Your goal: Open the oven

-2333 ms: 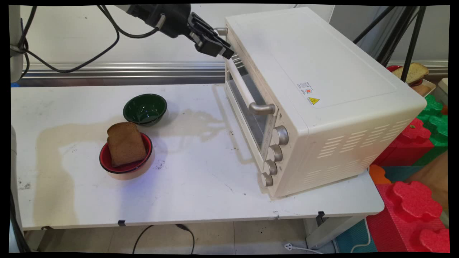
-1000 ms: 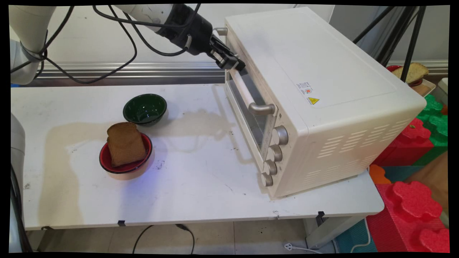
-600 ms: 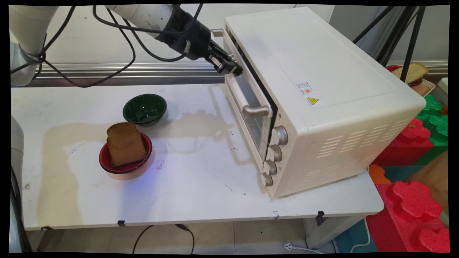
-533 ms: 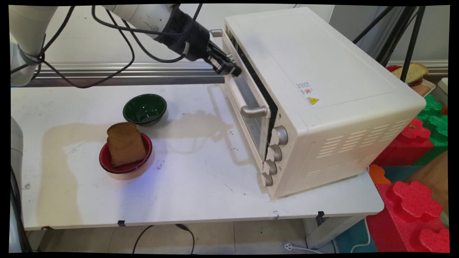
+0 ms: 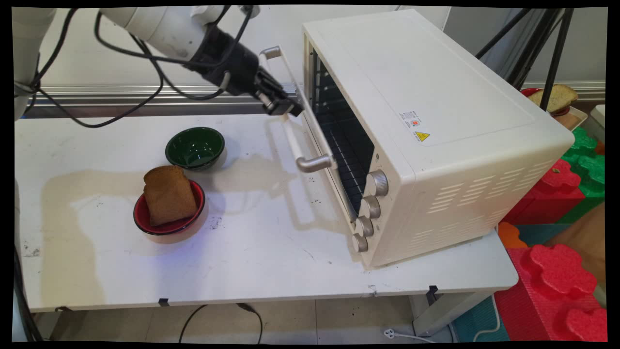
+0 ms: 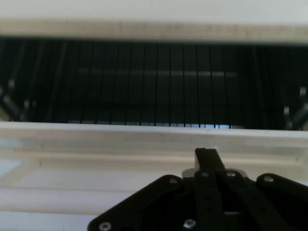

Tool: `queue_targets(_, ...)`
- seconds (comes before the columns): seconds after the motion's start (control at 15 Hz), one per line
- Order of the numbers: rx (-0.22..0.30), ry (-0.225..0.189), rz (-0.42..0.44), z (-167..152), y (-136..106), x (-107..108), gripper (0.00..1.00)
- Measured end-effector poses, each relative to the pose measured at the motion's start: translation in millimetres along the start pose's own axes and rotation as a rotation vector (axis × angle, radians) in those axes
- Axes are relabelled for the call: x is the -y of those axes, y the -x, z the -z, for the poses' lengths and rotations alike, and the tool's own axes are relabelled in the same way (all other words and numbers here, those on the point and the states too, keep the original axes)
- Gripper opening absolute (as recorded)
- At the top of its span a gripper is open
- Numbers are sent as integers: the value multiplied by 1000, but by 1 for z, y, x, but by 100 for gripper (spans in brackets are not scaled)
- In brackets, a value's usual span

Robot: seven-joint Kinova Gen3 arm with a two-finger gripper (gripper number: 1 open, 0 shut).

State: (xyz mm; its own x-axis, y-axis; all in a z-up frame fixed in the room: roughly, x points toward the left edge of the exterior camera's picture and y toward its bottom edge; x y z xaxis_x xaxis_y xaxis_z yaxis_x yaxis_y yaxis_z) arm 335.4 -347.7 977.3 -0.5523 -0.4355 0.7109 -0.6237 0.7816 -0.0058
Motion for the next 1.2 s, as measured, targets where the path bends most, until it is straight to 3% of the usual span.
queue_targets(1.2,144,7,-29,25,98,-11,0)
